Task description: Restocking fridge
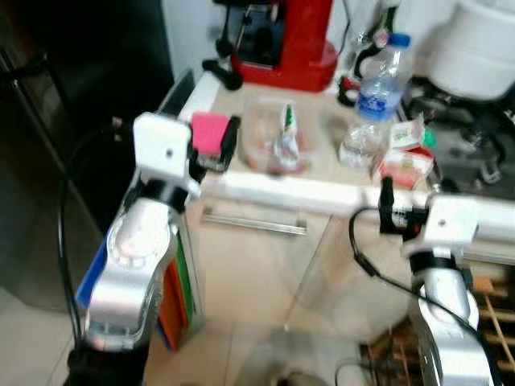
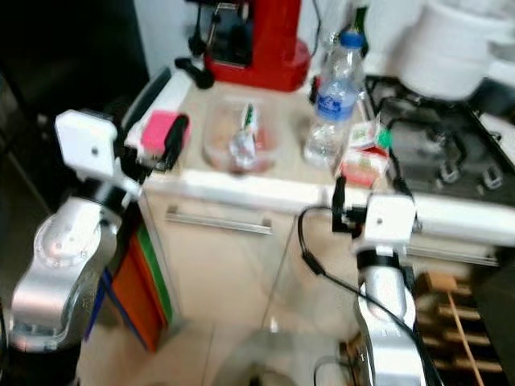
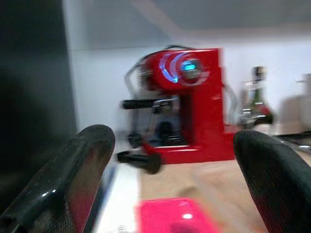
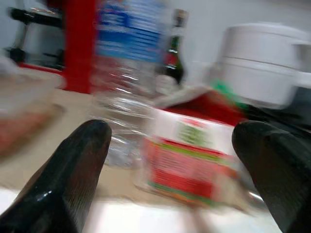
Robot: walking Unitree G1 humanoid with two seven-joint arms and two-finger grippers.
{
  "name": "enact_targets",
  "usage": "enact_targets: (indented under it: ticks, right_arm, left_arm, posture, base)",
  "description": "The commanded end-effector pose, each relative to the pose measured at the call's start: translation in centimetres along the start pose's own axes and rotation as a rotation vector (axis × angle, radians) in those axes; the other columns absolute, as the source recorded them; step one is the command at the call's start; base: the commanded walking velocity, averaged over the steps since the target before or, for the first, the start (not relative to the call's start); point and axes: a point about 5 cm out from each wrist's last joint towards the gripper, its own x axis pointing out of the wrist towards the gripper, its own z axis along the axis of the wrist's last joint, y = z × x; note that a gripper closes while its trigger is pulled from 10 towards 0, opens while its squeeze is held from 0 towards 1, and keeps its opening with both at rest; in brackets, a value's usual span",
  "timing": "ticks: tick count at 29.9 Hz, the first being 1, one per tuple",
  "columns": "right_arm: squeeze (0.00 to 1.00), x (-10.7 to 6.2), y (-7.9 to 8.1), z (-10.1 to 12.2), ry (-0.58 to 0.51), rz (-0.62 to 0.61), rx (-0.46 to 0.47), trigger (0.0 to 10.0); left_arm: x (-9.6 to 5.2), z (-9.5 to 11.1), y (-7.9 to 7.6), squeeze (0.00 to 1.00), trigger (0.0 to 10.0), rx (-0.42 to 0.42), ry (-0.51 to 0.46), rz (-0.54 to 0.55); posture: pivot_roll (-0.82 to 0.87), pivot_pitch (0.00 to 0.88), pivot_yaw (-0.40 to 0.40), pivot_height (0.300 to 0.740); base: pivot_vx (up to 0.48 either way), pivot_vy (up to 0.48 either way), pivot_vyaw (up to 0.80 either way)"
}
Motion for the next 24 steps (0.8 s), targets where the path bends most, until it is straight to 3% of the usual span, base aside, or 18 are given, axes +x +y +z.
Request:
enact_targets:
  ticks: [1, 13, 15, 18, 24]
  right_arm:
    - [0.00, -0.2, 0.2, 0.0, 0.002, 0.003, -0.001, 10.0]
    - [0.00, -0.4, -0.2, -0.3, 0.018, 0.001, -0.020, 10.0]
    - [0.00, -0.4, -0.2, -0.3, 0.018, 0.004, -0.022, 10.0]
    - [0.00, -0.3, -0.1, -0.4, 0.019, 0.007, -0.023, 10.0]
    - [0.00, -0.1, 0.1, -0.7, 0.025, 0.023, -0.030, 10.0]
  left_arm:
    - [0.0, -1.0, 0.7, 0.00, 10.0, -0.029, 0.074, 0.048]
    - [1.9, -1.0, -0.2, 0.00, 10.0, -0.222, 0.199, 0.048]
    - [1.9, -1.0, -0.4, 0.00, 10.0, -0.196, 0.229, 0.031]
    - [1.7, -1.5, -0.6, 0.00, 10.0, -0.056, 0.276, 0.013]
    - [1.5, -2.5, -1.9, 0.00, 10.0, -0.075, 0.360, -0.033]
  posture:
    - [-0.03, 0.000, -0.047, 0.703]
    - [-0.04, 0.000, -0.054, 0.703]
    - [-0.04, 0.005, -0.053, 0.703]
    - [-0.04, 0.009, -0.053, 0.703]
    - [-0.04, 0.021, -0.059, 0.703]
  base:
    - [0.000, 0.000, 0.00]
    - [0.000, 0.000, 0.00]
    - [0.000, 0.000, 0.00]
    - [0.000, 0.000, 0.00]
    - [0.000, 0.000, 0.00]
